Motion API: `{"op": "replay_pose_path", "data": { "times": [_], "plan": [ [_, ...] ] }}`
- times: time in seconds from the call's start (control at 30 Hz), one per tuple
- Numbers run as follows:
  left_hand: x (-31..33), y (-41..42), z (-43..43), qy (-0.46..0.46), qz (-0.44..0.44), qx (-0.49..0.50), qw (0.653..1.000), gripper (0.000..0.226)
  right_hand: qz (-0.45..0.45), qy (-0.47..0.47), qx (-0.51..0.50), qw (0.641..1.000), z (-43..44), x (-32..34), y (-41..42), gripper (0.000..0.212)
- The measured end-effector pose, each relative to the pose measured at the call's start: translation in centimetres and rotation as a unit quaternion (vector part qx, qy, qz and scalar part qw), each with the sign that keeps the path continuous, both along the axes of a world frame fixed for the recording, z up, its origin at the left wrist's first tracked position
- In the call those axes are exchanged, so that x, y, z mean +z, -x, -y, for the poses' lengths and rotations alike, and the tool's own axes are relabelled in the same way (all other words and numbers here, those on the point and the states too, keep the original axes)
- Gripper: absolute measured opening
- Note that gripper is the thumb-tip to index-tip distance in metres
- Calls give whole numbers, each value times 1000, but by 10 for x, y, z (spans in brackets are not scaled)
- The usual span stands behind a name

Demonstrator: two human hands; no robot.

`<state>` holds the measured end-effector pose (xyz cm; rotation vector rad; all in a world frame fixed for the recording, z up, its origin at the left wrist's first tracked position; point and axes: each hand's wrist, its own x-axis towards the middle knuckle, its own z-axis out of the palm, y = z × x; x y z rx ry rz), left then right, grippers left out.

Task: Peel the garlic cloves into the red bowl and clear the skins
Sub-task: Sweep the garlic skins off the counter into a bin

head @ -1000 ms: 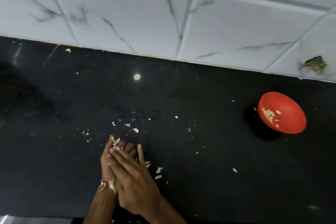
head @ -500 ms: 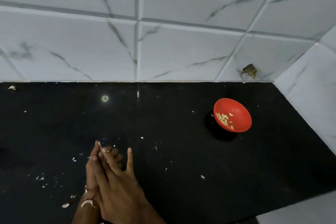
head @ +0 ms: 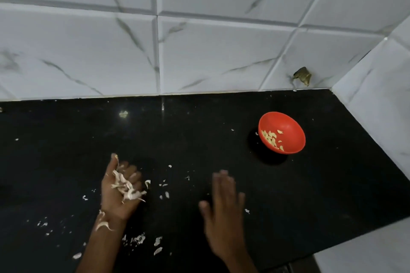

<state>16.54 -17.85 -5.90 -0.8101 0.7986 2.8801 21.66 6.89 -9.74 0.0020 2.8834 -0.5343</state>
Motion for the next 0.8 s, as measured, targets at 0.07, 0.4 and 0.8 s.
{"op": "replay_pose_path", "data": {
  "times": [0.07, 0.4, 0.8],
  "plan": [
    [-10, -3, 31, -55, -22, -3, 998, 49, 66, -89, -87, 990, -40, -23, -5, 81],
    [2, -113, 110, -195, -148, 52, 968, 61, -8, 22, 289, 957, 124, -53, 66, 95],
    [-20, -237, 75, -207, -209, 206, 933, 61, 29, 80, 760, 645, 228, -45, 36, 57]
  ]
}}
